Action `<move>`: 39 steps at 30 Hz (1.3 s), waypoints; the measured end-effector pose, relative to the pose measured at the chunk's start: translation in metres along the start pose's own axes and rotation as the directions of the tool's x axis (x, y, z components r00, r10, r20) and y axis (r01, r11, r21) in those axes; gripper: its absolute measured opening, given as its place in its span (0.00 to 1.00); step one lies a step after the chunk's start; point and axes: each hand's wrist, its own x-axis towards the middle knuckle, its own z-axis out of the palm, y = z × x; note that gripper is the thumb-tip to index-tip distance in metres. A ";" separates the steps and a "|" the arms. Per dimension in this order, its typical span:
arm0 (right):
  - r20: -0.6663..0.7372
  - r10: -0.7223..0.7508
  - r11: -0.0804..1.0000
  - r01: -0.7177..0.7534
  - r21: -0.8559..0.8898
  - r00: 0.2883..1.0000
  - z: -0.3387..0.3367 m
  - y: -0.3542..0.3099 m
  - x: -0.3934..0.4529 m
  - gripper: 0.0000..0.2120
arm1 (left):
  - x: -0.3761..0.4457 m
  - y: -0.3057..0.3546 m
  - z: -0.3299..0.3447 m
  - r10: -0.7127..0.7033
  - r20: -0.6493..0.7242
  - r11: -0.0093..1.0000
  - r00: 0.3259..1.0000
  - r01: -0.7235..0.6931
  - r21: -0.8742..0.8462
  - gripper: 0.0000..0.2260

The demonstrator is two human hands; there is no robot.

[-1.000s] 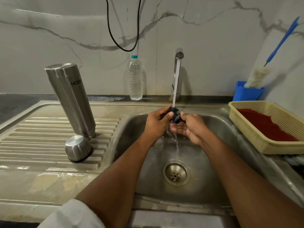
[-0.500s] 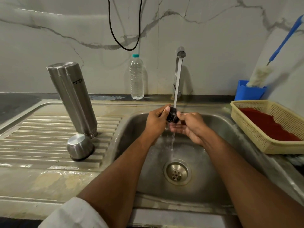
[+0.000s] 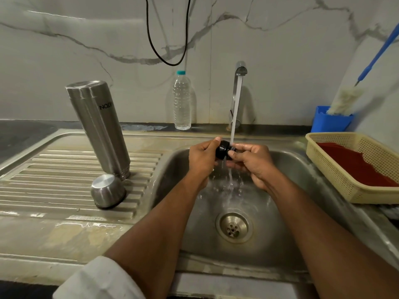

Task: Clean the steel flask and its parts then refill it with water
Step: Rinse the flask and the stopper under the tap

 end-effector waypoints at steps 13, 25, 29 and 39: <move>-0.062 0.095 0.994 -0.091 0.057 0.994 0.000 0.002 0.008 0.15 | -0.004 0.001 0.002 0.039 0.215 0.996 0.976 -0.021 -0.083 0.13; -0.063 0.033 0.999 -0.030 0.045 0.997 -0.001 0.000 0.003 0.08 | -0.004 0.000 0.001 0.048 0.163 0.998 0.985 -0.056 0.039 0.20; -0.109 0.076 0.996 -0.071 0.053 0.991 -0.002 0.000 0.006 0.06 | -0.003 0.004 -0.001 0.105 0.083 0.986 0.991 -0.114 0.119 0.21; -0.273 -0.023 0.988 -0.019 -0.152 0.962 -0.008 0.008 0.008 0.03 | -0.016 0.030 -0.012 0.209 -0.002 0.878 0.978 -0.186 0.441 0.28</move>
